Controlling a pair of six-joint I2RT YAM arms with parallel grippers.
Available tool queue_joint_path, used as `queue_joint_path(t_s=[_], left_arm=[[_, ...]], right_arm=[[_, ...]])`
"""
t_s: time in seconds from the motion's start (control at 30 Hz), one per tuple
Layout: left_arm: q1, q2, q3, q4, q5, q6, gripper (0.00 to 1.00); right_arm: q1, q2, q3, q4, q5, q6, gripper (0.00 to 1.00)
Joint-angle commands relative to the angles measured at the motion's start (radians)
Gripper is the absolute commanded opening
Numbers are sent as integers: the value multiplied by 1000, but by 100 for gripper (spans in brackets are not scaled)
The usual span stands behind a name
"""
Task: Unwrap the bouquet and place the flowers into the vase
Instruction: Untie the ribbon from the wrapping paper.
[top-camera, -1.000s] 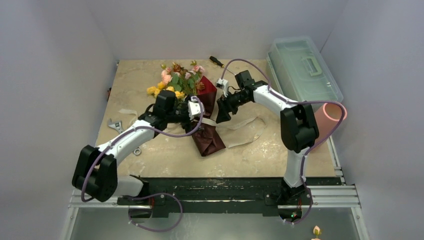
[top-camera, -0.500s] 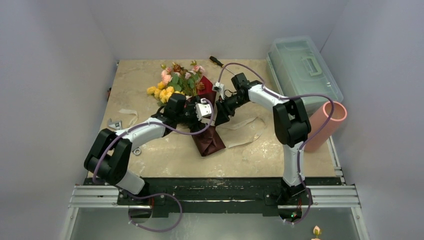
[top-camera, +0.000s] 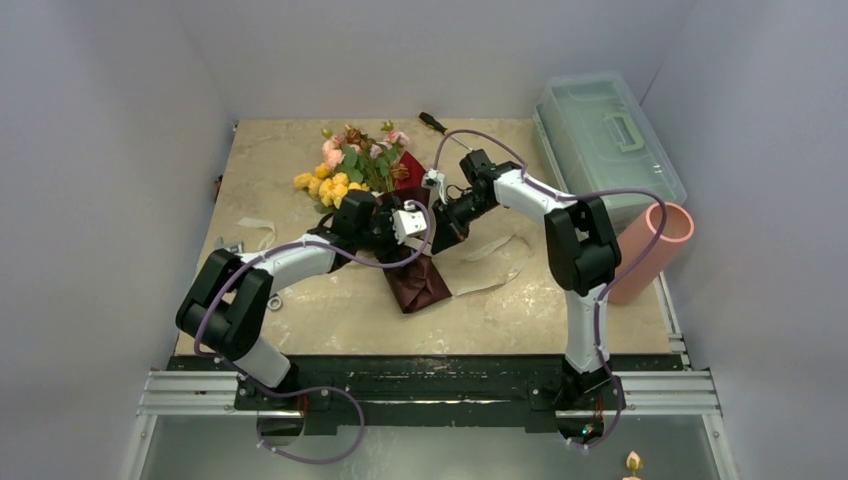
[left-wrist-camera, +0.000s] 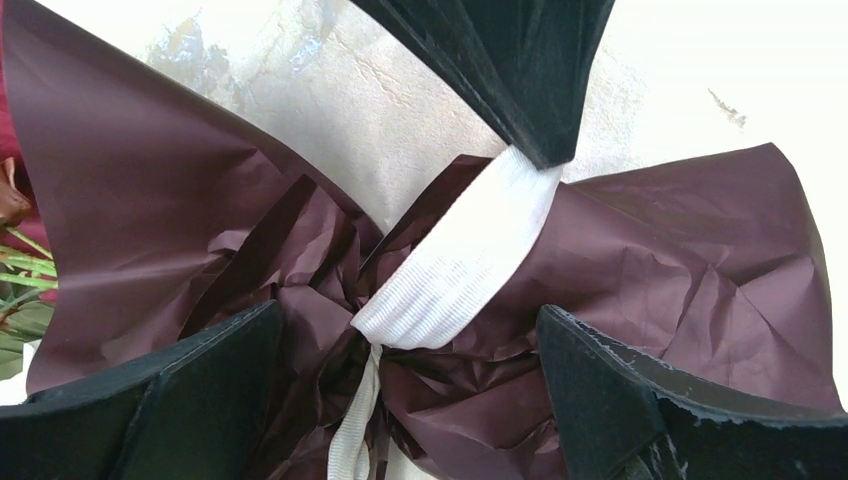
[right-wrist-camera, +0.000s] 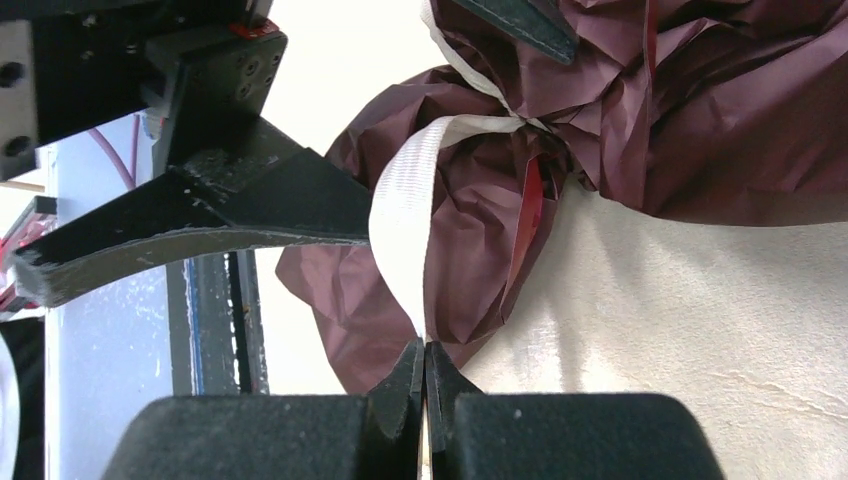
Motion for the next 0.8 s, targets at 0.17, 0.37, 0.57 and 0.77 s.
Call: queue_joint_path(t_s=[0.17, 0.37, 0.57, 0.77], left_arm=[[-5, 27, -6, -124, -20, 89, 100], [7, 79, 31, -185, 3, 109, 100], [73, 137, 79, -254, 63, 109, 100], [120, 164, 98, -272, 101, 125, 100]], right_arm=[[-29, -102, 65, -55, -49, 19, 0], [-59, -109, 128, -78, -74, 43, 0], [-110, -124, 152, -68, -71, 82, 0], [-134, -124, 157, -112, -21, 38, 0]])
